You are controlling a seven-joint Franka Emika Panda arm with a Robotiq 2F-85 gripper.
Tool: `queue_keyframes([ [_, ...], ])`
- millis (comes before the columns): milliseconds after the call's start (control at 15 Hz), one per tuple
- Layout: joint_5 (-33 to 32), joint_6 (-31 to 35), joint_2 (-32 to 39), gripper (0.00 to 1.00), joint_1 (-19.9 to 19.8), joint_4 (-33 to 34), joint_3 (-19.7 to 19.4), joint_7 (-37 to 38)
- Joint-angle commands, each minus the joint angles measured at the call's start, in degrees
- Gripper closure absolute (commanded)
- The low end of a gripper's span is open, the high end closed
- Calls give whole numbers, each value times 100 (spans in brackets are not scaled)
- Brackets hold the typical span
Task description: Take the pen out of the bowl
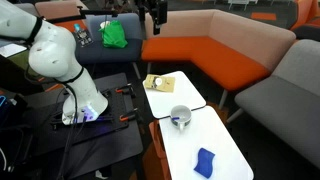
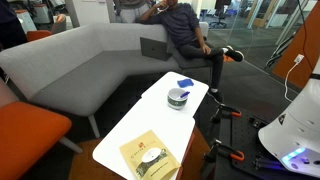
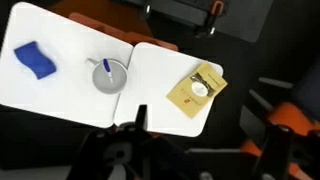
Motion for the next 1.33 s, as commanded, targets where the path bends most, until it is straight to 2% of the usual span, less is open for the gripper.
queue_keyframes([
  [0, 53, -15, 27, 0, -115, 15, 87, -54],
  [400, 53, -14, 27, 0, -115, 15, 87, -54],
  [667, -196, 159, 561, 0, -37, 172, 142, -240],
  [800, -410, 495, 1034, 0, -2, 242, 229, -394],
  [1000, -645, 1540, 1932, 0, -37, 294, 345, -388],
  [1133, -627, 2081, 2640, 0, -98, 409, 436, -254],
  [1267, -459, 2339, 3307, 0, -141, 570, 505, -338],
])
